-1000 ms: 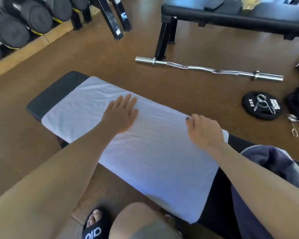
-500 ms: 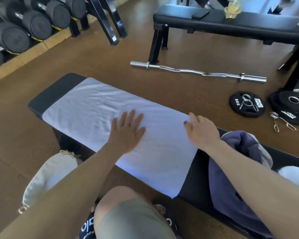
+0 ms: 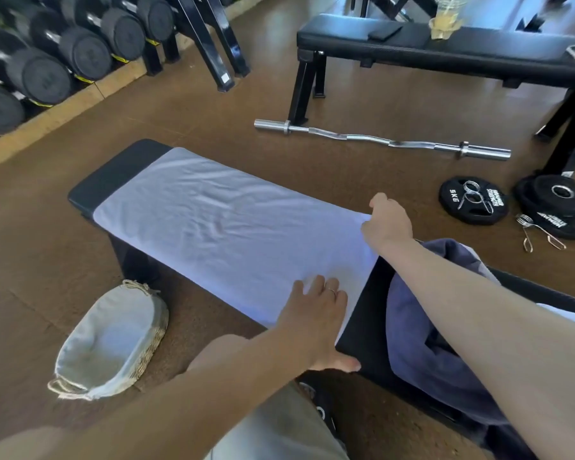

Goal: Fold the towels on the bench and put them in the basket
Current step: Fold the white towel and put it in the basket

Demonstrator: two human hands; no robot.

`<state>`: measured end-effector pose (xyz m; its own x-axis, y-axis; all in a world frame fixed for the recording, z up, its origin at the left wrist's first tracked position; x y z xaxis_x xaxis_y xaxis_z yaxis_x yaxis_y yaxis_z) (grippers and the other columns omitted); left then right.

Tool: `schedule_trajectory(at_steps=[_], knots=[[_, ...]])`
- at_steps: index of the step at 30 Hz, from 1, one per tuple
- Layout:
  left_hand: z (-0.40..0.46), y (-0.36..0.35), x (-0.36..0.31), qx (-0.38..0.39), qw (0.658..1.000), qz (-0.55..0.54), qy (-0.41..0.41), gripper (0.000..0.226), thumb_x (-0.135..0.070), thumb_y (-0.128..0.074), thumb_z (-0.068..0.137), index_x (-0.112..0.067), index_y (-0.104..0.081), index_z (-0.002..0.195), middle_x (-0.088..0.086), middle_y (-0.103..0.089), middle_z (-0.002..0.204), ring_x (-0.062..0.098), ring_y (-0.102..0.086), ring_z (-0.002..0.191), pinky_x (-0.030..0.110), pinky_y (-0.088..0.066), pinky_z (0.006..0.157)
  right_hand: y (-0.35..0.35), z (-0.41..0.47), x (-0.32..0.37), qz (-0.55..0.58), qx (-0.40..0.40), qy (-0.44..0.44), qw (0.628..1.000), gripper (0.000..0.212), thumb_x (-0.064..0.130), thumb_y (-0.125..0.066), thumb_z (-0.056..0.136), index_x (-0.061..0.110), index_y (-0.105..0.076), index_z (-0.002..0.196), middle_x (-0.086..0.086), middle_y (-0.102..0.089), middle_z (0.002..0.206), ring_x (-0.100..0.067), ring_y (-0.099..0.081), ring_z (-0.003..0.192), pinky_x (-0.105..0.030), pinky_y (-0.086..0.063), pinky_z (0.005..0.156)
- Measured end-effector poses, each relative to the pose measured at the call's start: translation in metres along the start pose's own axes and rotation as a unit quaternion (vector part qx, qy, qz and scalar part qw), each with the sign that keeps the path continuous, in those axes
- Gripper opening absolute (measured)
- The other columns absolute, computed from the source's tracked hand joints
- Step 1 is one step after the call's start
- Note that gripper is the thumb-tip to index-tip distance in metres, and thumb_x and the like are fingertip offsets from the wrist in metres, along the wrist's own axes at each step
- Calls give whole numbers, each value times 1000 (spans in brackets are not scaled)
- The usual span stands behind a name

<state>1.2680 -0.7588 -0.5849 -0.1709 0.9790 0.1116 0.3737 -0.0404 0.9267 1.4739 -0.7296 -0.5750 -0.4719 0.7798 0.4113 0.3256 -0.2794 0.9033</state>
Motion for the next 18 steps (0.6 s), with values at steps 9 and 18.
schedule_trajectory(at_steps=[9, 18], knots=[[-26, -15, -18, -22, 998, 65, 3, 56, -29, -73, 84, -6, -45, 127, 18, -49, 125, 36, -48, 113, 49, -45, 94, 14, 5, 4, 187, 19, -48, 981, 37, 7, -50, 94, 9, -47, 131, -10, -51, 114, -28, -55, 93, -34, -44, 73], [-42, 1, -13, -139, 989, -24, 47, 48, -50, -50, 97, -7, -49, 118, 15, -52, 119, 32, -50, 104, 44, -47, 83, 28, 6, 21, 281, -21, -77, 956, 31, 1, -52, 86, 17, -60, 112, -2, -57, 110, -19, -56, 90, -34, -55, 72]])
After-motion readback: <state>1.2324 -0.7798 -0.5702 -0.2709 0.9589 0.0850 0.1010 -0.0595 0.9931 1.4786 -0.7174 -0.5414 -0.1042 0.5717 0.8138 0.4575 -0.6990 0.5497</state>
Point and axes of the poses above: each hand's wrist, its own z-axis towards the middle knuckle, its own y-axis out of the back of the hand, x = y × z, the point moved 10 cm from there along z, towards the middle knuckle
